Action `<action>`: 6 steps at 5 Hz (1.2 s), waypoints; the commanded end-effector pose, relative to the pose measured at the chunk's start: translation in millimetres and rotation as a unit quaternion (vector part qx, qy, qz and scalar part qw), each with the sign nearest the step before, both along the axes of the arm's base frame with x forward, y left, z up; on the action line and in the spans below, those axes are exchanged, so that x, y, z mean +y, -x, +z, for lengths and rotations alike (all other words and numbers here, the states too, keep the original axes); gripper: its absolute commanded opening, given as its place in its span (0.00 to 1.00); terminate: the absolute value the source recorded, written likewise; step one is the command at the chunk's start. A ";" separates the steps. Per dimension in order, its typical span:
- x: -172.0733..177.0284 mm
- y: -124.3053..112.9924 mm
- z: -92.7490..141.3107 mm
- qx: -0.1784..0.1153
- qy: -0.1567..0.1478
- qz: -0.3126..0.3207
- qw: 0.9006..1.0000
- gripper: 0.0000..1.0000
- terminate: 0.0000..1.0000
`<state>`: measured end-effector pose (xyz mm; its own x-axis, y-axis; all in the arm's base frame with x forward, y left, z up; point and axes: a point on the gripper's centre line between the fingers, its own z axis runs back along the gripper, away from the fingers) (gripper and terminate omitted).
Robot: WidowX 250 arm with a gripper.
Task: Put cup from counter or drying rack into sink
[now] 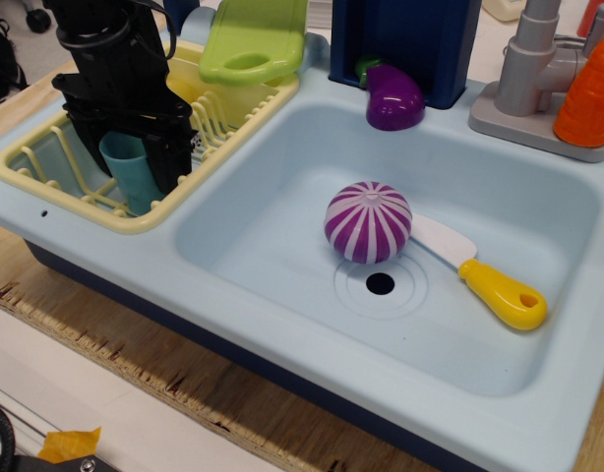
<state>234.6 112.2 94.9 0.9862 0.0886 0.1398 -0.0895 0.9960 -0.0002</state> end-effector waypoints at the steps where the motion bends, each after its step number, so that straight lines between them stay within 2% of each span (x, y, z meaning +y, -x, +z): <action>1: -8.9 -9.4 41.5 -0.047 -0.025 -0.006 0.999 0.00 0.00; 2: -33.8 -8.2 72.6 -0.065 -0.044 -0.006 0.997 0.00 0.00; 3: -70.1 -4.1 93.5 -0.081 -0.036 -0.028 0.996 0.00 0.00; 4: -95.2 -2.9 96.4 -0.087 -0.010 -0.037 0.995 0.00 0.00; 5: -111.7 4.6 89.2 -0.082 0.018 -0.031 0.996 1.00 0.00; 6: -115.3 9.5 82.9 -0.070 0.060 -0.015 0.996 1.00 0.00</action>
<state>224.2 -3.8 173.1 0.9660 0.0806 0.2455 -0.0497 0.9903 -0.1298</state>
